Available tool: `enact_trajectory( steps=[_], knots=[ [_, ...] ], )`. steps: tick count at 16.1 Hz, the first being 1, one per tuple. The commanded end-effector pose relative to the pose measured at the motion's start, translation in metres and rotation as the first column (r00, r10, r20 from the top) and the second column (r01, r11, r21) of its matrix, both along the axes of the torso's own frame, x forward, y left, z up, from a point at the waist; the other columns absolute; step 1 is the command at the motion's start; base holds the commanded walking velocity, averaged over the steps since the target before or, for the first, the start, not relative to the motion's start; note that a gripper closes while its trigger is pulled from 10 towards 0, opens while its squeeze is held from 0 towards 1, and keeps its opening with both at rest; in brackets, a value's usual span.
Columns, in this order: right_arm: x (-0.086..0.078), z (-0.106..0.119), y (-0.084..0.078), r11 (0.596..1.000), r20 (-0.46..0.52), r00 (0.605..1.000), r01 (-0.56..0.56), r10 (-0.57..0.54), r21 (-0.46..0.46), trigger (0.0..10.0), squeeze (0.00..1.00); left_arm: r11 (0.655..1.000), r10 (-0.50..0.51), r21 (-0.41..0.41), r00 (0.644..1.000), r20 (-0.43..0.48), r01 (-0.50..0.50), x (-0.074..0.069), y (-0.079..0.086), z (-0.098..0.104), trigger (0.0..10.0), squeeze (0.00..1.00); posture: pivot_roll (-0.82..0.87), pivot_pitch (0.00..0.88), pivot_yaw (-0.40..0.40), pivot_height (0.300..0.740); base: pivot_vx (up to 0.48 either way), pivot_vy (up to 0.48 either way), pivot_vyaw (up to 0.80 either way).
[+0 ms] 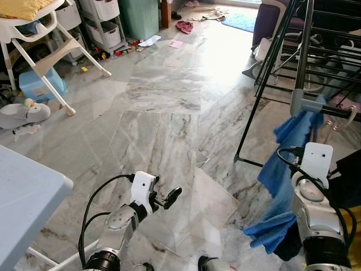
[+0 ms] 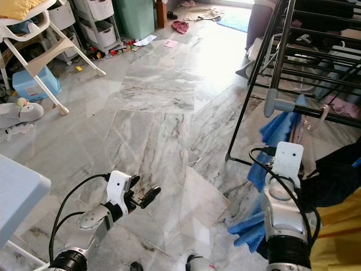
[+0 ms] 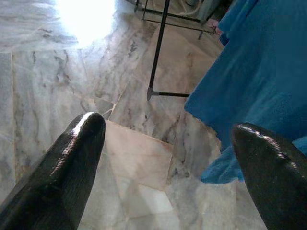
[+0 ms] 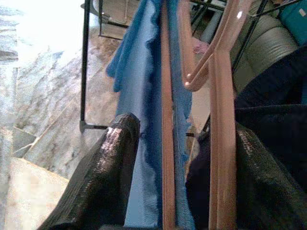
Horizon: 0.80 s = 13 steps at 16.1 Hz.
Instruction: Hang hanger
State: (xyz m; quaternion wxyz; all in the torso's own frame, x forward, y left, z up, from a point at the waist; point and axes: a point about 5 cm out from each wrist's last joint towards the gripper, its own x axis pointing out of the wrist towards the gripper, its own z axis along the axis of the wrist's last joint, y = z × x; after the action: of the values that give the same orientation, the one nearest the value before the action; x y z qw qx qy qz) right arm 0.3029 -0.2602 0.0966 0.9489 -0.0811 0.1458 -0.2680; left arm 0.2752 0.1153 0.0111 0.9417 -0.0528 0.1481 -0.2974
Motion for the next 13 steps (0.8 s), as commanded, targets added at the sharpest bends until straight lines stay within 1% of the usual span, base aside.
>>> enact_trajectory(
  steps=[1, 5, 7, 10, 13],
  knots=[
    [0.0011, 0.0025, -0.0056, 1.000, 0.001, 1.000, 0.024, -0.024, -0.011, 0.1, 0.00, 1.000, -0.009, 0.014, 1.000, -0.027, 0.009, -0.0046, 0.0019, -0.0059, 10.0, 0.00, -0.21, 0.152, 0.042, 0.740, 0.000, 0.000, 0.00],
    [0.0029, 0.0070, -0.0081, 0.999, 0.008, 1.000, 0.016, -0.016, -0.046, 0.4, 0.00, 1.000, -0.011, 0.018, 0.999, -0.033, 0.011, -0.0072, 0.0016, -0.0089, 10.0, 0.00, -0.22, 0.152, 0.040, 0.740, 0.000, 0.000, 0.00],
    [0.0035, 0.0061, -0.0073, 0.999, 0.007, 1.000, 0.010, -0.010, -0.044, 0.0, 0.00, 1.000, -0.012, 0.020, 0.999, -0.034, 0.013, -0.0090, 0.0021, -0.0102, 10.0, 0.00, -0.22, 0.152, 0.040, 0.740, 0.000, 0.000, 0.00],
    [0.0020, 0.0061, -0.0089, 0.999, 0.010, 1.000, 0.009, -0.008, -0.038, 0.0, 0.00, 1.000, -0.010, 0.022, 0.999, -0.033, 0.011, -0.0101, 0.0027, -0.0107, 10.0, 0.00, -0.22, 0.151, 0.037, 0.740, 0.000, 0.000, 0.00],
    [-0.0006, 0.0052, -0.0092, 1.000, 0.014, 1.000, 0.010, -0.010, -0.028, 0.0, 0.00, 1.000, -0.006, 0.029, 1.000, -0.021, 0.006, -0.0082, 0.0027, -0.0090, 10.0, 0.00, -0.22, 0.149, 0.033, 0.740, 0.000, 0.000, 0.00]
  ],
)
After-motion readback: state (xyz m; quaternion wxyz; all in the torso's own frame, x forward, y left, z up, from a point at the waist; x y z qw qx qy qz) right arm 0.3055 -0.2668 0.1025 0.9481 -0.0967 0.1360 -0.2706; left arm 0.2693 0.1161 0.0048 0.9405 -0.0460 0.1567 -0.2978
